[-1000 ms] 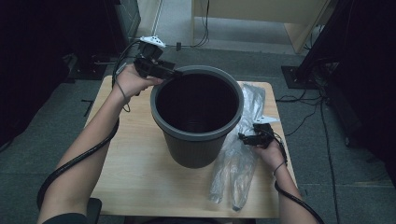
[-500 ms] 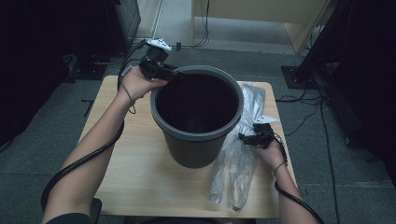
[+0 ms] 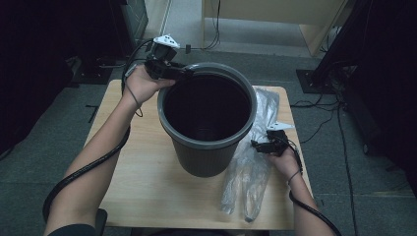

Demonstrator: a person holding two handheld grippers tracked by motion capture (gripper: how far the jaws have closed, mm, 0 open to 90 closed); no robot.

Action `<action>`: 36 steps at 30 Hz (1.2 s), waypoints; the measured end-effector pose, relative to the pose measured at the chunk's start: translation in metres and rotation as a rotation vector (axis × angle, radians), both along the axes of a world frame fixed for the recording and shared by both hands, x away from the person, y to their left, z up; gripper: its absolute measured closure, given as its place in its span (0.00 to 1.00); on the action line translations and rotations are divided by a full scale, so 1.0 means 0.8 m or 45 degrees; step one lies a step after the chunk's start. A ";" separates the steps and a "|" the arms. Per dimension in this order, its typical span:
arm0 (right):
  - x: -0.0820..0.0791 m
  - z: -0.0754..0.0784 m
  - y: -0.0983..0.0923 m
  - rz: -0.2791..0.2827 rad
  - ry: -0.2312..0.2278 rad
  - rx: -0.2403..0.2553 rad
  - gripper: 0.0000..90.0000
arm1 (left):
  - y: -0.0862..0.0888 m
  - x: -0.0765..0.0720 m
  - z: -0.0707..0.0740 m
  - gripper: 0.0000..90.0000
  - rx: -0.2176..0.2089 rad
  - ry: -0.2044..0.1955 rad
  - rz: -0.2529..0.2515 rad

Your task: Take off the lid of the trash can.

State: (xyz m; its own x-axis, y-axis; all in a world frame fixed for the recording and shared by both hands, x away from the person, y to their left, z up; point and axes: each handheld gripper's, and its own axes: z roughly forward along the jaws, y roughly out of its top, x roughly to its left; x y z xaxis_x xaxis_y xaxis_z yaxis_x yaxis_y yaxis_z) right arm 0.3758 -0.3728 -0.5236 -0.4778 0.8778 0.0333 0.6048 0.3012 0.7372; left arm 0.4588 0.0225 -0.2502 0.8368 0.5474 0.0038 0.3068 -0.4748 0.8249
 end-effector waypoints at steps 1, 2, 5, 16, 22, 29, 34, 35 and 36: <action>0.000 0.000 0.000 0.000 0.000 0.000 0.16 | 0.001 -0.001 0.003 0.81 -0.002 -0.009 -0.001; 0.000 0.000 0.000 -0.001 0.000 0.000 0.16 | 0.002 -0.002 0.005 0.81 -0.018 -0.009 -0.002; 0.000 0.000 0.000 0.000 0.001 -0.001 0.16 | 0.005 -0.001 0.010 0.81 -0.035 0.044 0.004; 0.000 0.000 0.000 0.000 -0.005 -0.007 0.16 | 0.007 0.011 -0.006 0.84 0.019 0.259 0.046; 0.000 0.000 0.000 -0.001 -0.006 -0.005 0.16 | 0.008 0.014 0.003 0.86 0.040 0.352 0.064; 0.000 0.000 0.000 -0.004 -0.006 -0.005 0.16 | 0.018 0.019 0.006 0.86 -0.024 0.434 0.072; 0.000 0.000 0.001 -0.005 -0.005 -0.004 0.16 | 0.024 0.022 0.005 0.86 -0.051 0.466 0.073; 0.000 0.000 0.001 -0.005 -0.005 -0.005 0.16 | 0.024 0.023 0.005 0.86 -0.044 0.469 0.072; -0.001 0.000 0.001 -0.006 -0.001 -0.001 0.16 | 0.023 0.023 0.003 0.86 -0.036 0.474 0.071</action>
